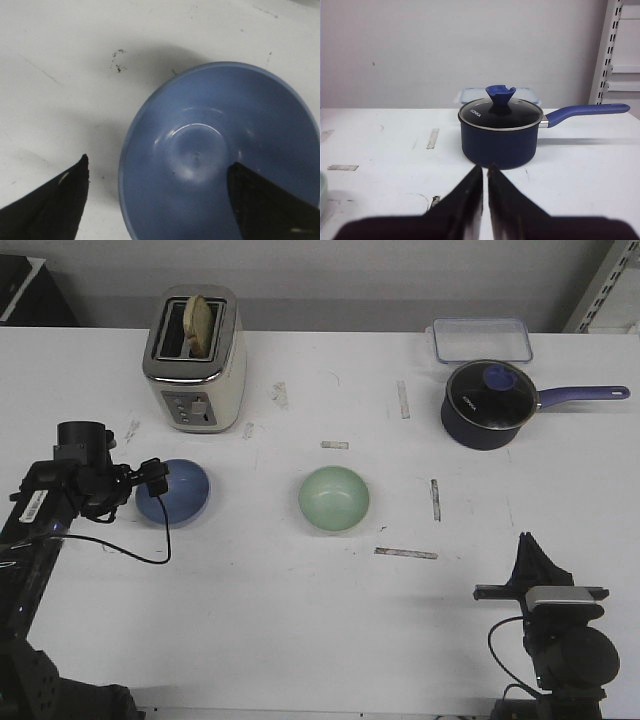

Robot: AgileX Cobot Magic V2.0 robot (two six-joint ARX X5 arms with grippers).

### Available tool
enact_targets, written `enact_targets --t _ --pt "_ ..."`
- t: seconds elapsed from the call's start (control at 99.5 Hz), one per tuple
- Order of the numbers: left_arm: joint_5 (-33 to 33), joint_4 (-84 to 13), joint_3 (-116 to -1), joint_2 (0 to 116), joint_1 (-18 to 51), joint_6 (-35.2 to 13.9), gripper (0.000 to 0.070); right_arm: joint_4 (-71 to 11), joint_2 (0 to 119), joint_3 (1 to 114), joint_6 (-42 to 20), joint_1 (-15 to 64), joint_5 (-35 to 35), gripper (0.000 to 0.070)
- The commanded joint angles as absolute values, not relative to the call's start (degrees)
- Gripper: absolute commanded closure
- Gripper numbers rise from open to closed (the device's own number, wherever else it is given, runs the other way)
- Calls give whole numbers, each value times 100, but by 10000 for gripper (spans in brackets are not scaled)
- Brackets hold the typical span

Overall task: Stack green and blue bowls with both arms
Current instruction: 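Reach the left gripper to the light blue bowl and grip its rim, then lift the blue bowl with the left gripper and lower it onto the green bowl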

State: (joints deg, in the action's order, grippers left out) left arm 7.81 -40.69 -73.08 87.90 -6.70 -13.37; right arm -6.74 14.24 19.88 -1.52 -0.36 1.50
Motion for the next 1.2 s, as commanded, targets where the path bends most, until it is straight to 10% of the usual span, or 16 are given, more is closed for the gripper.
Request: enact_targets --t 0.0,0.211,0.412,0.845,1.186 --pt "788 -4062 -7437 9008 -709 -1157 182 -602 1420 2012 -209 -23 152 687" --pt "792 -4069 -7437 9421 -729 -1160 194 -602 1420 2012 -209 -23 152 687" --pt "803 -4108 -7437 9717 -729 -1160 428 -602 1420 2012 -209 -23 150 687" --pt "969 -4329 -7485 9780 -727 -1162 672 -602 1420 2012 -209 -23 150 687" --pt "972 -4934 -8075 9780 -440 -1323 696 -602 1420 2012 -209 -23 150 687"
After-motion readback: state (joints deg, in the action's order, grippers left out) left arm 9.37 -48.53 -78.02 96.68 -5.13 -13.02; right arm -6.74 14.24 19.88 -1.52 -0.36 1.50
